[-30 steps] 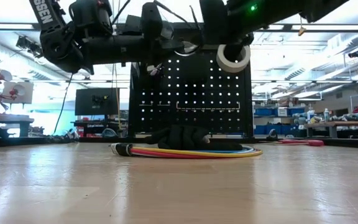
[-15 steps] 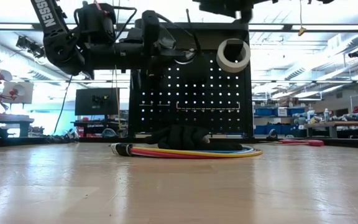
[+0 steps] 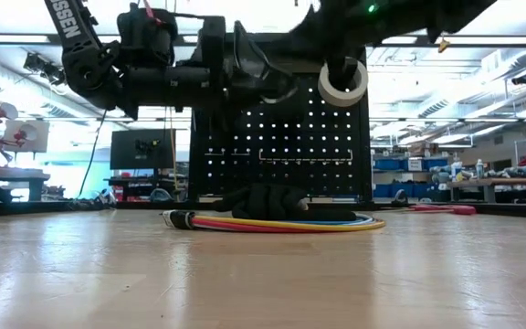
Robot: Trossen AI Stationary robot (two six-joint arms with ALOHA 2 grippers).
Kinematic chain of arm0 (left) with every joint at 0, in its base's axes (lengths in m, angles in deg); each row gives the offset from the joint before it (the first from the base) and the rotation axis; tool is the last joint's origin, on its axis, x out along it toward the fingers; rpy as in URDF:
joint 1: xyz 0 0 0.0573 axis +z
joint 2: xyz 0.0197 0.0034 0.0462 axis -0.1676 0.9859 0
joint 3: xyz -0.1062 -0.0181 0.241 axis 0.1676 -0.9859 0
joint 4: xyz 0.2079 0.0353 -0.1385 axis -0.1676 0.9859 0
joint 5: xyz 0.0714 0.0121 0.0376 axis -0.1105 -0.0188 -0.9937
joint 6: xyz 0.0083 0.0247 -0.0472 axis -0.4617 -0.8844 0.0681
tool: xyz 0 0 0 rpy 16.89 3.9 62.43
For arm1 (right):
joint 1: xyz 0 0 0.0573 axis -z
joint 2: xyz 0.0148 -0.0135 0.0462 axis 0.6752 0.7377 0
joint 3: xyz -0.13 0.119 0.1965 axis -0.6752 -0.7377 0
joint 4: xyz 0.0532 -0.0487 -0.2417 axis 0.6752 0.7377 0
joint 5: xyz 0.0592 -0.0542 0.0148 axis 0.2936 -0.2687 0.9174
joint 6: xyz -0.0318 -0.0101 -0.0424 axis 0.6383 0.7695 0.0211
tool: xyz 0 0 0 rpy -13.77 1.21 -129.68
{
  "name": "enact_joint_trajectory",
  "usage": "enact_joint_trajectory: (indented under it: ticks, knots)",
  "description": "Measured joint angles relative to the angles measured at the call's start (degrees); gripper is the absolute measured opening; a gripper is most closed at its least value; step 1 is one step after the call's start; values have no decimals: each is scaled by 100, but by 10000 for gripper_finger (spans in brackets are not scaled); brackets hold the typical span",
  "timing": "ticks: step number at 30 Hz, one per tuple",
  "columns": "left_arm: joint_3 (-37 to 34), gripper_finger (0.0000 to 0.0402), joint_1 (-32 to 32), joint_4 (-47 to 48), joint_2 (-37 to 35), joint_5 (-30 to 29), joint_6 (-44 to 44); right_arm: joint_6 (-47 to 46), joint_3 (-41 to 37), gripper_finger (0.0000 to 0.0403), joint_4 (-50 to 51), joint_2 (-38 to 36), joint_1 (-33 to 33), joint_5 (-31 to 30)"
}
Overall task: Hang tools onto peg board
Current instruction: Hang the safety goggle on the peg board
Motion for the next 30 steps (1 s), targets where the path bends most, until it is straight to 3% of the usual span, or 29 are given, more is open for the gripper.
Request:
enact_joint_trajectory:
  ticks: [5, 8, 12, 17, 24, 30]
  knots:
    - [0, 26, 130, 185, 0, 192, 109, 18, 6, 14, 232, -314, -317, 205]
    - [0, 26, 319, 53, -11, 812, 73, -207, 4, 47, 938, -580, -549, -538]
    - [0, 26, 459, -159, -66, 1203, -394, -1549, 2, 103, 1856, -696, -653, -1461]
    - [1, 26, 461, -204, -68, 1219, -846, -2770, 0, 138, 1491, -397, -441, -1327]
    - [0, 26, 389, -160, -66, 1209, -904, -2864, 0, 105, 1010, 78, -153, -709]
    - [-1, 34, 386, -89, -66, 1143, -825, -2899, 0, 40, 688, 335, -14, -686]
